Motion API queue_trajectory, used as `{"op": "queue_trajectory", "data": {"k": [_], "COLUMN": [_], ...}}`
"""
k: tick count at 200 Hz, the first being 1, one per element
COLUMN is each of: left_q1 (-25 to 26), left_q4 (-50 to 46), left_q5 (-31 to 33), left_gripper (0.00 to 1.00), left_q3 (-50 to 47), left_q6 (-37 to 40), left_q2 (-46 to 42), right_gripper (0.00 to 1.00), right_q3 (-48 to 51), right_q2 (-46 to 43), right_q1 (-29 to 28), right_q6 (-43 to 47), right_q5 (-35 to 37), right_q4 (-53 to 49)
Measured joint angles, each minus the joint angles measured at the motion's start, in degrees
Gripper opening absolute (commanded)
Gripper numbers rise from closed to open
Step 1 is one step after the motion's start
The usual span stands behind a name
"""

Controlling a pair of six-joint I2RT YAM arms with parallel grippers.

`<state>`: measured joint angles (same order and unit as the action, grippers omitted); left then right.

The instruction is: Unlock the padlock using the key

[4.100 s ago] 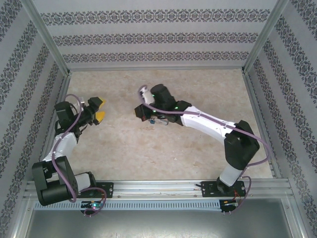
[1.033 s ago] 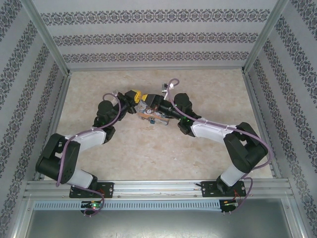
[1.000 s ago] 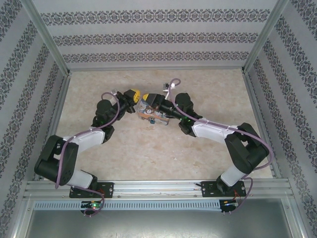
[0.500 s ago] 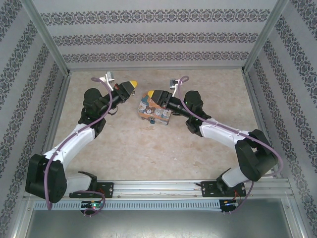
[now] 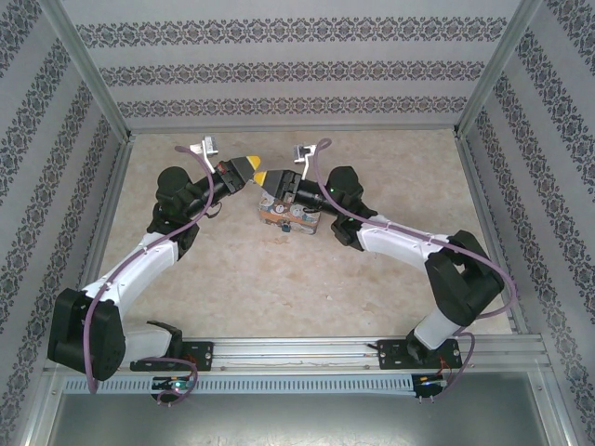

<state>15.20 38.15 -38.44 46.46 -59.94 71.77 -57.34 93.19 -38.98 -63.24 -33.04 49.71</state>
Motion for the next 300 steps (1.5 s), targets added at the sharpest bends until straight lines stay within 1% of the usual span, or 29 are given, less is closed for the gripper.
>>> {"op": "queue_trajectory", "data": {"k": [17, 40, 67, 93, 101, 116, 125, 130, 161, 169, 181, 212, 245, 267, 300], "left_q1": [0.0, 0.0, 0.0, 0.0, -0.1, -0.3, -0.3, -0.3, -0.3, -0.3, -0.6, -3.1, -7.0, -8.6, -8.9], "left_q4": [0.2, 0.4, 0.9, 1.7, 2.3, 3.2, 3.6, 3.9, 4.7, 4.5, 4.2, 2.5, -0.7, -5.2, -12.9], "left_q5": [0.0, 0.1, 0.0, -0.2, -0.2, -0.2, -0.2, -0.2, -1.0, -1.1, -1.4, -1.9, -2.1, -2.1, -3.3], "left_gripper": [0.0, 0.0, 0.0, 0.0, 0.0, 0.0, 0.1, 0.14, 0.31, 0.37, 0.43, 0.51, 0.58, 0.62, 0.67], "left_q3": [-0.2, -0.5, -0.6, -0.6, -0.7, -1.1, -1.3, -1.5, -1.7, -1.7, -1.7, -1.7, -1.7, -1.9, -2.3], "left_q6": [0.0, 0.0, 0.0, 0.0, 0.0, 0.0, 0.0, 0.0, 0.4, 0.6, 1.2, 1.7, 3.4, 6.7, 13.1], "left_q2": [0.0, 0.1, 0.2, 0.2, 0.2, 0.2, 0.2, 0.2, 0.2, 0.0, -0.5, -3.2, -6.7, -9.1, -11.8], "right_gripper": [0.35, 0.26, 0.22, 0.15, 0.11, 0.0, 0.0, 0.0, 0.0, 0.0, 0.0, 0.0, 0.0, 0.0, 0.0], "right_q3": [0.0, 0.0, -0.2, -0.9, -1.1, -1.2, -1.2, -1.2, -1.1, -0.9, 0.0, 2.4, 4.0, 4.0, 3.7], "right_q2": [0.8, 1.3, 1.3, 1.4, 1.4, 1.4, 1.4, 1.4, 1.4, 1.2, 0.5, -2.3, -6.3, -8.7, -11.2], "right_q1": [-0.6, -0.7, -0.7, -0.9, -0.9, -1.0, -1.0, -1.0, -0.9, -0.6, -0.3, 0.7, 1.5, 2.0, 2.1], "right_q6": [-0.1, -0.7, -1.1, -1.1, -1.2, -1.4, -1.3, -1.4, -1.2, -0.9, -0.2, 3.7, 10.3, 16.3, 26.7], "right_q5": [0.0, -0.1, -0.3, -0.3, -0.5, -0.7, -0.8, -0.8, -0.3, -0.3, 0.0, 0.2, 0.2, 0.4, 1.1], "right_q4": [0.1, 0.8, 1.3, 1.4, 1.4, 1.6, 1.6, 1.6, 1.1, 0.9, -0.1, -4.6, -13.0, -20.6, -33.3]}}
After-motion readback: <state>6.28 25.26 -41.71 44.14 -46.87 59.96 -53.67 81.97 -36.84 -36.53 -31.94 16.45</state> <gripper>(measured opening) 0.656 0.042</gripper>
